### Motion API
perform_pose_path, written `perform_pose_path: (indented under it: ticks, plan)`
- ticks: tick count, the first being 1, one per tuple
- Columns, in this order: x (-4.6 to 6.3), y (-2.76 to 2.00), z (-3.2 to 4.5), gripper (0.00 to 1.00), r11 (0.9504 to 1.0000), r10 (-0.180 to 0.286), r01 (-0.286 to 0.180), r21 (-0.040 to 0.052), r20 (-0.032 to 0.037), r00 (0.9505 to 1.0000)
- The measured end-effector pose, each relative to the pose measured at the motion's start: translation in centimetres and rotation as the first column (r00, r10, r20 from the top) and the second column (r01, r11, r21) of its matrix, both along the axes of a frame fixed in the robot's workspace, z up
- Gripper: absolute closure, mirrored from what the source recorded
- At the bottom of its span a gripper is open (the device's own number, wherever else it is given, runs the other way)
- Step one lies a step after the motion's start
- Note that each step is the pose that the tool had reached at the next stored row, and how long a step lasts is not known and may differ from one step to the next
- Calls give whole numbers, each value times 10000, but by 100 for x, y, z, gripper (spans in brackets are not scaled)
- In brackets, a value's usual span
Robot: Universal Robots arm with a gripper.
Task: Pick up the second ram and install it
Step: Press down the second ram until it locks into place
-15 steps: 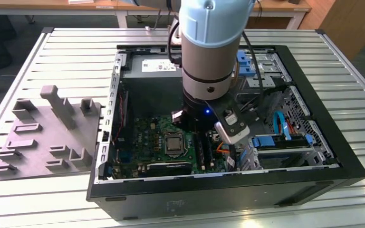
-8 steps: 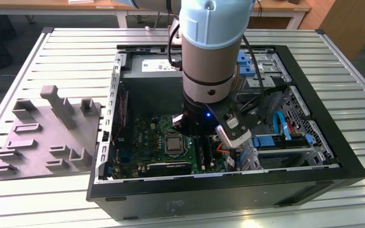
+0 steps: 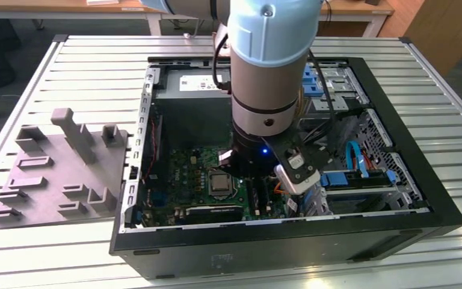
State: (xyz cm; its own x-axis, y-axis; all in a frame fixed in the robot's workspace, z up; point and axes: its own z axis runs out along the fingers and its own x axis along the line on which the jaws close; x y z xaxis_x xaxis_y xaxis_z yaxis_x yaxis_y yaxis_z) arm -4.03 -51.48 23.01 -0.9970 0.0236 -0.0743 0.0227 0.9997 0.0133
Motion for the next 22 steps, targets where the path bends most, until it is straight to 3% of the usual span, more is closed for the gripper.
perform_pose_path:
  ticks: [12,22]
  plan:
    - [1,-135,-3,89,10000,-18,18,0,0,10000]
    - [4,-150,-44,89,10000,-31,31,4,1,10000]
